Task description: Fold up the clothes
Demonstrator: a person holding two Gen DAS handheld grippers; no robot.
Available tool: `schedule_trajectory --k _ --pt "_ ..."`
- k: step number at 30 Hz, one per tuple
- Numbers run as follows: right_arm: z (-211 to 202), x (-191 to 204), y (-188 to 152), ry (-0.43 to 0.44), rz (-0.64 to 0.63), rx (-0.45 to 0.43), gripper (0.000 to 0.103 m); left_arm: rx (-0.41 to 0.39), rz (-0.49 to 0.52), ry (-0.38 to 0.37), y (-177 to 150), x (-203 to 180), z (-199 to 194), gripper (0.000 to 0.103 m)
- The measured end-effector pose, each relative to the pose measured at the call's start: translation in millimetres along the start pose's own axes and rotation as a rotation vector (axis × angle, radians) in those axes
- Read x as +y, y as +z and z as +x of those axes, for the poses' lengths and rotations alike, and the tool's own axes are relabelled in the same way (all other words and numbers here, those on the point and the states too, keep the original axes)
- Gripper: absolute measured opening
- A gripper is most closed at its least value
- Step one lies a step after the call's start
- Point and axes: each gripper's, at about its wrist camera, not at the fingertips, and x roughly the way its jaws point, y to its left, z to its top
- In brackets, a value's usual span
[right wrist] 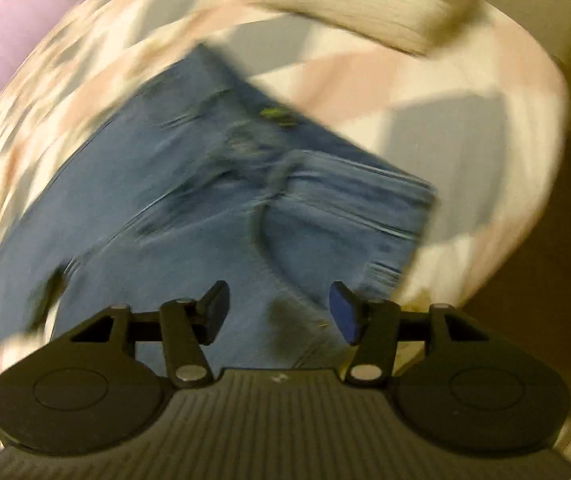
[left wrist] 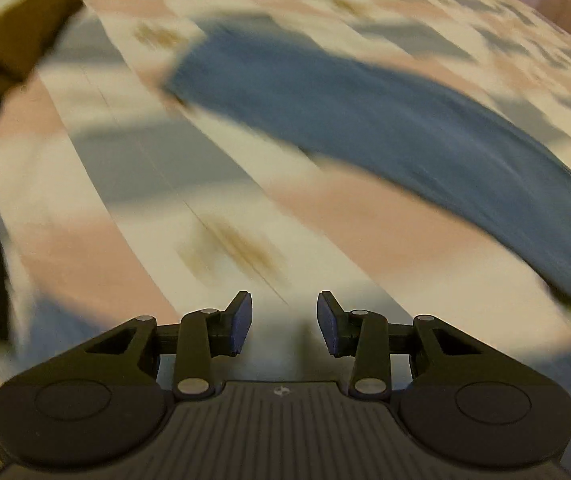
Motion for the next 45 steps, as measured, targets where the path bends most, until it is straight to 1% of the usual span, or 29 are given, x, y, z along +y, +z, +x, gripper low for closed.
schedule_trajectory --k 2,3,4,5,7,8,10,12,17,21,25,28,30,31,41,45 --pt "-8 24 1 0.043 -0.132 0.027 0.056 0.055 -0.008 -0.030 -30 -31 -17 0.039" --pt "-11 38 2 0.064 -0.199 0.035 0.059 0.065 -0.002 -0.042 -44 -45 -29 0.040" --pt "-18 51 2 0.083 -0.264 0.036 0.062 0.068 0.010 -0.045 -54 -57 -40 0.040" --pt "-23 64 1 0.101 -0.322 0.037 0.067 0.071 0.025 -0.038 -62 -68 -53 0.041" --pt "-40 83 -3 0.136 -0.426 0.034 0.069 0.060 0.056 -0.020 -72 -84 -78 0.042" --pt "-49 91 -4 0.147 -0.464 0.030 0.069 0.051 0.073 -0.008 -75 -90 -91 0.046" --pt "-63 106 -3 0.170 -0.521 0.028 0.070 0.031 0.106 0.019 -79 -99 -115 0.047" --pt "-76 113 0 0.190 -0.540 0.024 0.076 0.010 0.122 0.043 -81 -106 -138 0.051" --pt "-105 119 3 0.226 -0.566 0.003 0.080 -0.055 0.160 0.089 -85 -118 -181 0.058" --pt "-120 116 -1 0.230 -0.575 -0.001 0.081 -0.079 0.190 0.123 -90 -124 -200 0.064" --pt "-128 108 -8 0.224 -0.579 0.001 0.083 -0.079 0.191 0.112 -96 -126 -210 0.065" --pt "-134 100 -14 0.216 -0.575 0.004 0.083 -0.086 0.211 0.114 -104 -132 -217 0.065" --pt "-139 93 -17 0.208 -0.566 0.007 0.084 -0.088 0.226 0.112 -108 -135 -222 0.069" --pt "-141 90 -17 0.204 -0.562 0.007 0.085 -0.087 0.232 0.109 -110 -137 -223 0.069" --pt "-157 54 -19 0.173 -0.508 -0.013 0.087 -0.087 0.320 0.056 -128 -173 -234 0.073" --pt "-164 40 -16 0.159 -0.491 -0.037 0.087 -0.096 0.364 0.031 -132 -191 -237 0.075"
